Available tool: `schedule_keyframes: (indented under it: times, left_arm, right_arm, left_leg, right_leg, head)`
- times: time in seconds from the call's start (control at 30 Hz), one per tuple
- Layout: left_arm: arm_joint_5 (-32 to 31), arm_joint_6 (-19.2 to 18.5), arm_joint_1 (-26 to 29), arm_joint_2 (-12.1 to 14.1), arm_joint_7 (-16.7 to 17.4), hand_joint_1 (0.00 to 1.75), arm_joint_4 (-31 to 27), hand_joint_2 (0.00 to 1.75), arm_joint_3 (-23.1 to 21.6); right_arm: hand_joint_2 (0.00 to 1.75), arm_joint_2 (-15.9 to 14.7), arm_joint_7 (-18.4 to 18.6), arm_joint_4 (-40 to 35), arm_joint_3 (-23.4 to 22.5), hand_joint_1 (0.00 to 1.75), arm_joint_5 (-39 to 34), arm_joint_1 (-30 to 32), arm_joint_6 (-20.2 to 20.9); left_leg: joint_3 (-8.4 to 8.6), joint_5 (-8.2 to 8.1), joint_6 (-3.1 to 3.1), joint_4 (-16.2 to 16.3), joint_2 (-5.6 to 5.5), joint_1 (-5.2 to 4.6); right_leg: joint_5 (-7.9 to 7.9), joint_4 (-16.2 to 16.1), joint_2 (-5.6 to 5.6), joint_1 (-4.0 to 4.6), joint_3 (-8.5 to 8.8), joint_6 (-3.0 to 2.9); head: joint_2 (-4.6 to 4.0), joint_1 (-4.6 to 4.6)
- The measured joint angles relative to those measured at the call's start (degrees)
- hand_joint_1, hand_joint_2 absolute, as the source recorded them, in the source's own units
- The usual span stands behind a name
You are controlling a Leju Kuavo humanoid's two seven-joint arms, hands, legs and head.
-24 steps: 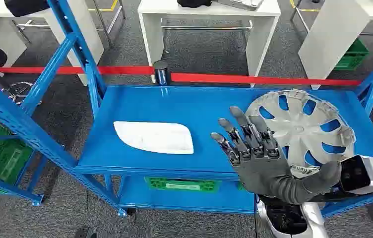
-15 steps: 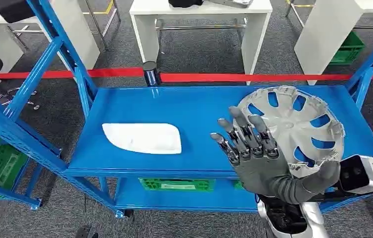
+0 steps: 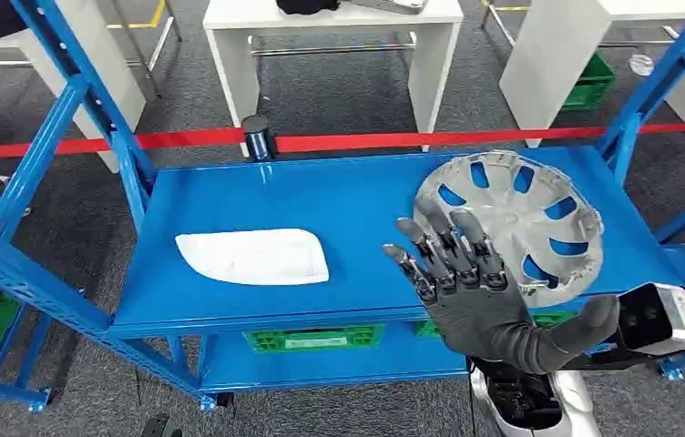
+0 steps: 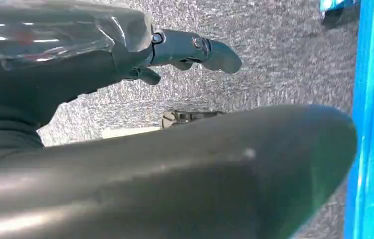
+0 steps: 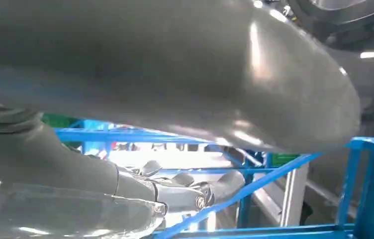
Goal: Take the parts from the cabinet and place them on the table.
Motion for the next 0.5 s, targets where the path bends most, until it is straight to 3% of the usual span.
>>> schedule_keyframes:
  times: [0.03,0.07,0.1,0.13,0.17,0.2,0.23,0.3,0.33,0.37,0.4,0.47,0.5]
  left_arm:
    - [0.00,-0.02,0.01,-0.11,0.02,0.00,0.04,0.00,-0.02]
    - [0.00,-0.02,-0.01,-0.22,0.02,0.00,0.11,0.00,-0.02]
    - [0.00,-0.02,-0.09,-0.46,0.02,0.00,0.13,0.00,-0.02]
    - [0.00,-0.02,-0.17,-0.52,0.02,0.00,0.17,0.00,-0.02]
    - [0.00,-0.02,-0.29,-0.48,0.02,0.00,0.31,0.00,-0.02]
    - [0.00,0.00,-0.37,-0.48,0.02,0.00,0.41,0.00,-0.02]
    - [0.00,-0.02,-0.37,-0.50,0.02,0.00,0.46,0.00,-0.02]
    - [-0.02,-0.02,-0.41,-0.66,0.02,0.00,0.59,0.00,-0.04]
    - [-0.06,0.00,-0.50,-0.68,0.02,0.00,0.68,0.00,-0.07]
    - [-0.07,0.00,-0.52,-0.76,0.02,0.00,0.76,0.00,-0.09]
    - [-0.07,-0.02,-0.54,-0.76,0.02,0.00,0.87,0.00,-0.09]
    - [-0.09,-0.02,-0.46,-0.81,0.02,0.00,1.22,0.00,-0.13]
    - [-0.09,-0.02,-0.42,-0.83,0.02,0.00,1.38,0.00,-0.18]
  right_arm:
    - [0.00,0.00,0.07,0.09,0.00,0.00,0.00,-0.01,0.00]
    - [0.00,-0.06,0.13,0.20,-0.04,0.00,0.00,-0.01,0.00]
    - [0.00,-0.04,0.15,0.20,-0.04,0.00,0.00,-0.04,0.00]
    - [0.00,-0.02,0.15,0.20,-0.02,0.00,0.00,-0.07,0.00]
    - [0.00,-0.02,0.15,0.22,-0.02,0.00,0.00,-0.29,0.00]
    - [0.00,0.09,0.26,0.20,0.00,0.00,0.02,-0.28,-0.04]
    - [0.00,0.04,0.26,0.20,-0.02,0.00,0.00,-0.30,-0.09]
    - [0.00,0.04,0.26,0.22,0.00,0.00,0.00,-0.27,-0.15]
    - [0.00,0.06,0.26,0.20,0.00,0.00,0.02,-0.27,-0.24]
    - [0.00,0.06,0.24,0.20,-0.02,0.00,0.11,-0.29,-0.33]
    - [0.00,0.09,0.24,0.20,-0.02,0.00,0.24,-0.28,-0.55]
    - [0.00,0.09,0.24,0.24,-0.02,0.00,0.52,-0.14,-0.74]
    - [0.00,0.09,0.24,0.28,-0.02,0.00,0.55,0.00,-0.81]
  left_leg:
    - [0.02,-0.03,-0.04,0.03,0.37,0.01]
    - [0.04,-0.11,-0.16,0.12,0.75,0.05]
    - [0.06,-0.30,-0.45,0.41,1.12,0.14]
    - [0.02,-0.55,-0.79,0.82,1.35,0.16]
    - [-0.42,-1.12,-1.34,1.81,1.72,-0.27]
    - [-0.64,-1.51,-1.58,2.33,1.89,-0.33]
    - [-0.64,-1.46,-1.69,2.33,2.19,-0.38]
    - [-0.63,-1.26,-2.07,2.31,2.73,-0.12]
    - [-0.93,-1.79,-2.45,2.72,2.36,0.14]
    - [-1.58,-3.28,-2.87,4.28,0.99,0.25]
    - [-3.14,-5.64,-3.16,8.09,0.05,0.42]
    - [-7.49,-9.88,-3.48,17.76,-0.45,0.64]
    - [-8.95,-10.62,-3.50,20.89,-0.46,0.65]
  right_leg:
    - [0.48,-0.27,-0.10,-0.08,0.08,0.44]
    - [1.78,-2.68,-0.25,-0.24,1.37,1.11]
    - [4.53,-9.49,-0.91,-0.43,4.82,2.07]
    - [6.09,-14.33,-2.03,-0.49,7.46,2.49]
    - [6.17,-17.77,-4.27,-0.31,8.98,1.98]
    - [6.56,-17.63,-2.94,-0.26,9.27,0.88]
    - [6.52,-17.50,-2.66,-0.07,9.08,0.29]
    - [6.85,-17.54,-2.07,0.12,8.88,-0.35]
    - [7.09,-17.76,-1.75,-0.46,9.00,-0.73]
    - [7.17,-17.76,-1.58,-0.47,9.00,-0.92]
    - [7.22,-17.75,-1.44,-0.48,8.94,-1.27]
    - [7.23,-17.71,-0.94,-0.38,8.77,-1.31]
    - [7.23,-17.70,-0.80,-0.32,8.78,-1.32]
  head:
    - [0.00,0.00]
    - [0.00,0.02]
    - [0.00,0.02]
    - [0.00,0.02]
    - [0.00,0.13]
    - [0.00,0.00]
    - [0.00,0.06]
    - [0.00,0.04]
    - [0.00,0.09]
    - [0.00,-0.04]
    - [0.00,-0.07]
    - [0.00,-0.07]
    - [0.00,-0.07]
